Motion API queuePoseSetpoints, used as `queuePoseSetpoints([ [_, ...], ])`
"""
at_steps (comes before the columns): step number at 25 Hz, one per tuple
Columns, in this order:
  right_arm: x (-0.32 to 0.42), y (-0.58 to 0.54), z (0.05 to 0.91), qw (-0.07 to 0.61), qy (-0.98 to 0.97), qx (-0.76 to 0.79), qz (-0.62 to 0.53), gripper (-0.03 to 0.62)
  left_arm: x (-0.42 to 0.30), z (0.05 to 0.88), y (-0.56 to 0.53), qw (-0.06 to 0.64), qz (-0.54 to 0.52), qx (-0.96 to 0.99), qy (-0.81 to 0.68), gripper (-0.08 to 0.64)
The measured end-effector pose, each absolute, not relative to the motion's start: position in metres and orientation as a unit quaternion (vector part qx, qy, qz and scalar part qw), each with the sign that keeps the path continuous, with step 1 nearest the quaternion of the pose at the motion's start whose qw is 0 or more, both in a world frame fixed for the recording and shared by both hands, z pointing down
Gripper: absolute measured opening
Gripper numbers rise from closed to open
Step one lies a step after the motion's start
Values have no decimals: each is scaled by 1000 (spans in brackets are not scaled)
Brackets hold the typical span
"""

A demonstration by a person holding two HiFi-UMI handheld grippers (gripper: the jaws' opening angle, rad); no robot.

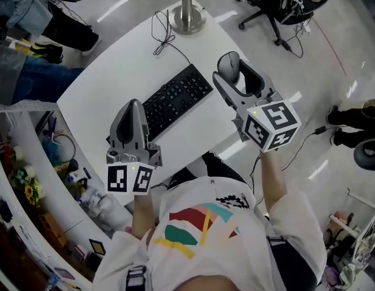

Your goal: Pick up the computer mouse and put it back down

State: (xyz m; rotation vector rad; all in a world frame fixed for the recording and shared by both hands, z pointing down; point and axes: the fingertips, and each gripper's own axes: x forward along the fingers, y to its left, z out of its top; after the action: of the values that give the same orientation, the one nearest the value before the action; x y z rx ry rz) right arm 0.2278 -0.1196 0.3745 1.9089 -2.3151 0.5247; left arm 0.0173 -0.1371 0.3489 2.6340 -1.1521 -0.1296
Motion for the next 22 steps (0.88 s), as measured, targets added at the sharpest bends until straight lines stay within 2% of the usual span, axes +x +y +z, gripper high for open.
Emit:
queuePoseSetpoints([
  [5,276,-117,441,90,-715,656,223,284,60,374,-144,145,-21,920,-364,46],
  [11,295,-101,533,180,-660,672,284,284,93,412,-138,162,18,928,-335,46],
  [16,289,-79,588,202,-645,657,334,284,107,431,-130,173,37,933,-315,46],
  [22,282,-73,613,221,-637,651,348,284,106,443,-127,184,47,931,-311,46],
])
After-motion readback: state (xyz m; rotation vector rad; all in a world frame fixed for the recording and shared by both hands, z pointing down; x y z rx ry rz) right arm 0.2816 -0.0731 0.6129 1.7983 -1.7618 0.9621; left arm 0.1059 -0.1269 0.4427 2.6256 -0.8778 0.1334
